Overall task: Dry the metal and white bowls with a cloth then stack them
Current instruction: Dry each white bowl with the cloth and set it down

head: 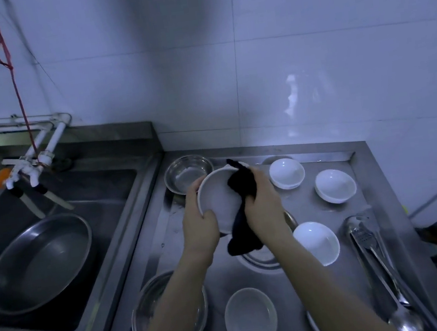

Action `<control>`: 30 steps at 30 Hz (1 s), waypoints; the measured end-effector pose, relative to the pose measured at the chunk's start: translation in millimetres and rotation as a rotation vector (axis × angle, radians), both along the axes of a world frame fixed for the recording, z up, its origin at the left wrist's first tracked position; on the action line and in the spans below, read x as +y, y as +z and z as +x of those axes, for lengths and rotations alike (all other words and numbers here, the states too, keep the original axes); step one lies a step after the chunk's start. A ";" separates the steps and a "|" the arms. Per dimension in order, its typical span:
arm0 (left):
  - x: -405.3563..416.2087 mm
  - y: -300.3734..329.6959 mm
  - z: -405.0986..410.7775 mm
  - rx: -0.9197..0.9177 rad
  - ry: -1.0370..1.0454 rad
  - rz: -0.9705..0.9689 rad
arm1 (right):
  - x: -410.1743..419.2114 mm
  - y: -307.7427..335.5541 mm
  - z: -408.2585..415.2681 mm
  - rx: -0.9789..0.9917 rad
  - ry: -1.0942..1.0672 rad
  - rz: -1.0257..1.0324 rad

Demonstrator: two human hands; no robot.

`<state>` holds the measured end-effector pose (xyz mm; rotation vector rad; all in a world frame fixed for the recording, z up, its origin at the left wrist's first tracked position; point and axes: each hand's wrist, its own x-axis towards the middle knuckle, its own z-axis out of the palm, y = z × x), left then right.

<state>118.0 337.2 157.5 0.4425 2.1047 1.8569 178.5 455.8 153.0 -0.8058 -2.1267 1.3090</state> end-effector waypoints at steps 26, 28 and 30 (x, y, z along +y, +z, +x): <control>-70.6 1.3 -57.6 0.209 -0.400 -0.374 | -46.2 -4.6 -29.4 -0.201 0.118 0.265; -74.6 11.6 -74.3 0.272 -0.493 -0.518 | -47.7 7.2 -37.4 -0.236 0.216 0.474; -78.9 17.5 -80.1 0.259 -0.444 -0.420 | -52.9 16.7 -48.0 -0.222 0.196 0.515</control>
